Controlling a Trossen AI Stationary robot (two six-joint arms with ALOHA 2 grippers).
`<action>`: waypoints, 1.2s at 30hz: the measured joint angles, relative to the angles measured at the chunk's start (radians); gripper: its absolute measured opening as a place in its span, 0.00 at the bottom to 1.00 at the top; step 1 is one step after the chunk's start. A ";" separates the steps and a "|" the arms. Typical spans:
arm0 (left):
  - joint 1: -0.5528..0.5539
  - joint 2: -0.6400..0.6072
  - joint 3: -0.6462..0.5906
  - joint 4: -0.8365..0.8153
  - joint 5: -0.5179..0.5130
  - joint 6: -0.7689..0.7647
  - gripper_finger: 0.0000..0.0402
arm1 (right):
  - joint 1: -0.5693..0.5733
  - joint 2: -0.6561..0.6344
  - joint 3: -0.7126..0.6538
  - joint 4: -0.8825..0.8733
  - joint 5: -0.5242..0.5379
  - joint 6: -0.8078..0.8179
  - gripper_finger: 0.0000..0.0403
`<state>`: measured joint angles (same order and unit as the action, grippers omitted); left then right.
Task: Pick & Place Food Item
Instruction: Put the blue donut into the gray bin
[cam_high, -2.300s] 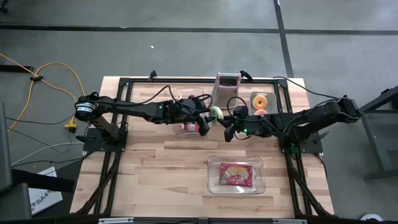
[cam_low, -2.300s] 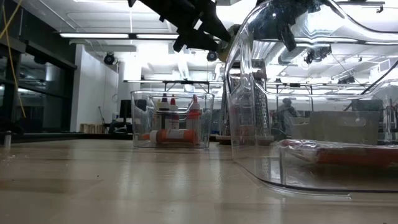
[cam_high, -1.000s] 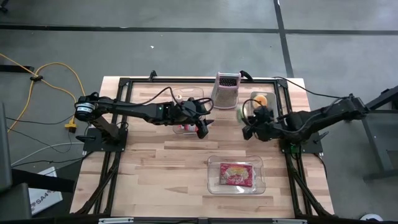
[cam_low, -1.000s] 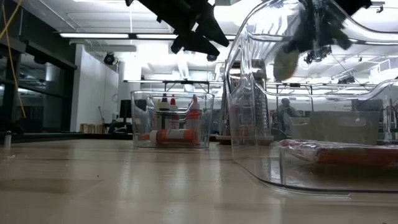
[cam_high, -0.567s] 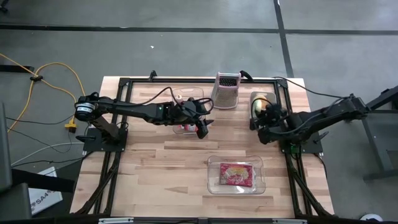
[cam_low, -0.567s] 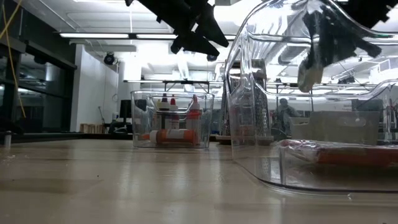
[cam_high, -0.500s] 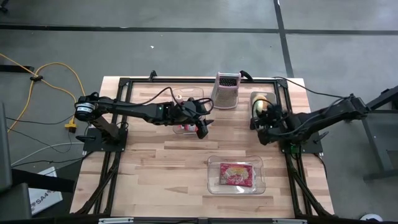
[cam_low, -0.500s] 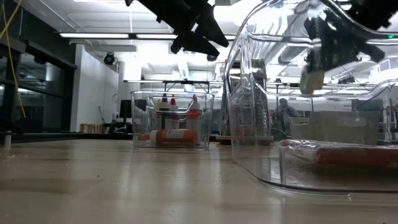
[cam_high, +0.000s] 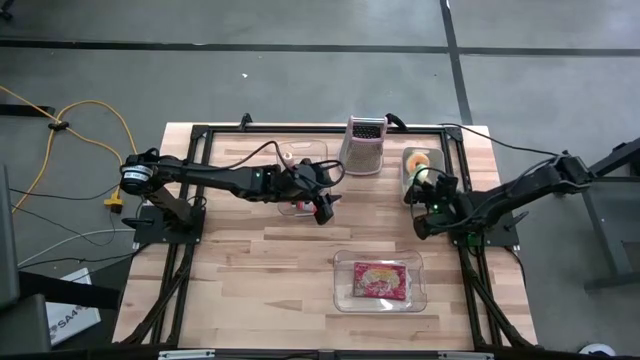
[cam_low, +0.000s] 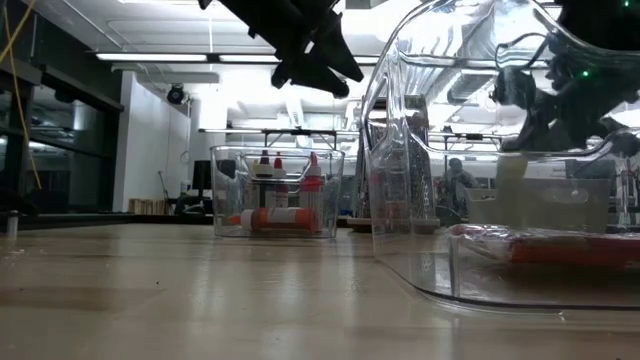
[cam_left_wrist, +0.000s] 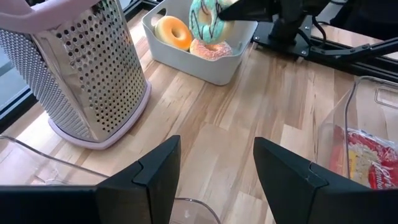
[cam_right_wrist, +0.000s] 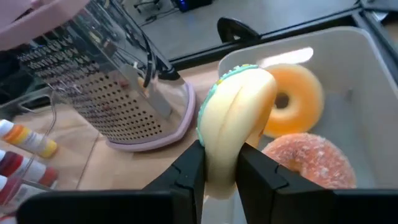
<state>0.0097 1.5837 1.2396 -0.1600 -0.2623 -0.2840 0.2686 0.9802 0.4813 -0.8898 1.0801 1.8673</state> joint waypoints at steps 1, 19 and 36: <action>0.000 0.000 0.000 0.000 0.000 0.000 0.49 | 0.000 0.000 -0.010 0.016 0.000 0.002 0.17; 0.000 0.000 0.000 0.000 0.000 0.000 0.49 | -0.055 0.000 -0.041 0.027 -0.013 0.042 0.33; 0.000 0.000 0.000 0.000 0.001 0.000 0.49 | -0.154 0.000 -0.041 0.026 0.019 0.040 0.48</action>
<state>0.0097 1.5837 1.2396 -0.1604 -0.2615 -0.2836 0.1146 0.9802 0.4400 -0.8641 1.0995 1.9070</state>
